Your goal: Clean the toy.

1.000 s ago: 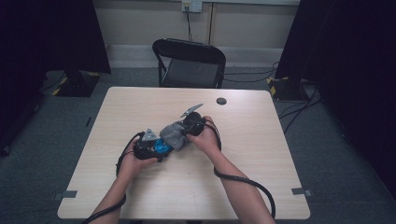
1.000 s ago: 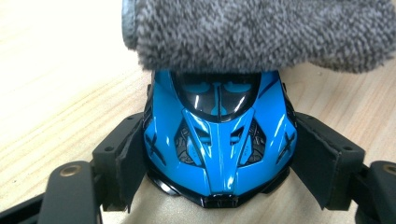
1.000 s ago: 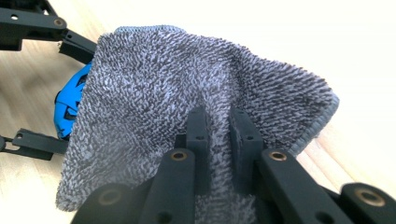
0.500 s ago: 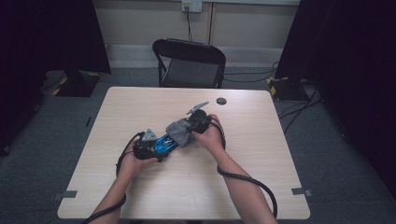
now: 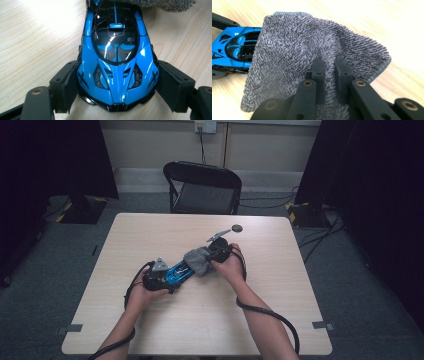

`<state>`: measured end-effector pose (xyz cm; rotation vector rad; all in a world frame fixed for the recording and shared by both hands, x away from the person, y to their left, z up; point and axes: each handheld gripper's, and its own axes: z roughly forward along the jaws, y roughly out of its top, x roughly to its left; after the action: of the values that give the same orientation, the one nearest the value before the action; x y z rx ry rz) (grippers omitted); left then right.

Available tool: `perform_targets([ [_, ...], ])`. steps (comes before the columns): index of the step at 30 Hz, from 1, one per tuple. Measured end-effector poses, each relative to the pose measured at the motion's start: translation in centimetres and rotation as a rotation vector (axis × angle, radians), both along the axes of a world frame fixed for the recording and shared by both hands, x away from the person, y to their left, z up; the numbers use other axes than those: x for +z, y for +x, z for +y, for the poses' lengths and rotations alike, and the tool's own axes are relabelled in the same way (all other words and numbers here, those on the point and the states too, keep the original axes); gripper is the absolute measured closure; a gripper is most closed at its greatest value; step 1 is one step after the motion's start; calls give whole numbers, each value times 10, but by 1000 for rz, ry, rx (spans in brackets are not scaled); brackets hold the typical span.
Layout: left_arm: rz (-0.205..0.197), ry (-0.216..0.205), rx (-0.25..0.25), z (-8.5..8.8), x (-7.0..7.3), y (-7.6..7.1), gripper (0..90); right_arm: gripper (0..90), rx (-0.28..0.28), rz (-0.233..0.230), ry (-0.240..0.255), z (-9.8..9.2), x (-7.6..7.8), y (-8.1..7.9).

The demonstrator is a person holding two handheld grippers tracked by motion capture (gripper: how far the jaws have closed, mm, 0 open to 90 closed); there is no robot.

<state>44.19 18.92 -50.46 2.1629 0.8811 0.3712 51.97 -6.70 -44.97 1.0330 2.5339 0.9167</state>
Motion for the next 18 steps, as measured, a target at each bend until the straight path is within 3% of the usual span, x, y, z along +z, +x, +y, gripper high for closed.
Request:
perform_targets([
  [18, 0, 0, 0, 0, 0, 0, 242, 810, -46, 0, 5, -16, -2, 2],
])
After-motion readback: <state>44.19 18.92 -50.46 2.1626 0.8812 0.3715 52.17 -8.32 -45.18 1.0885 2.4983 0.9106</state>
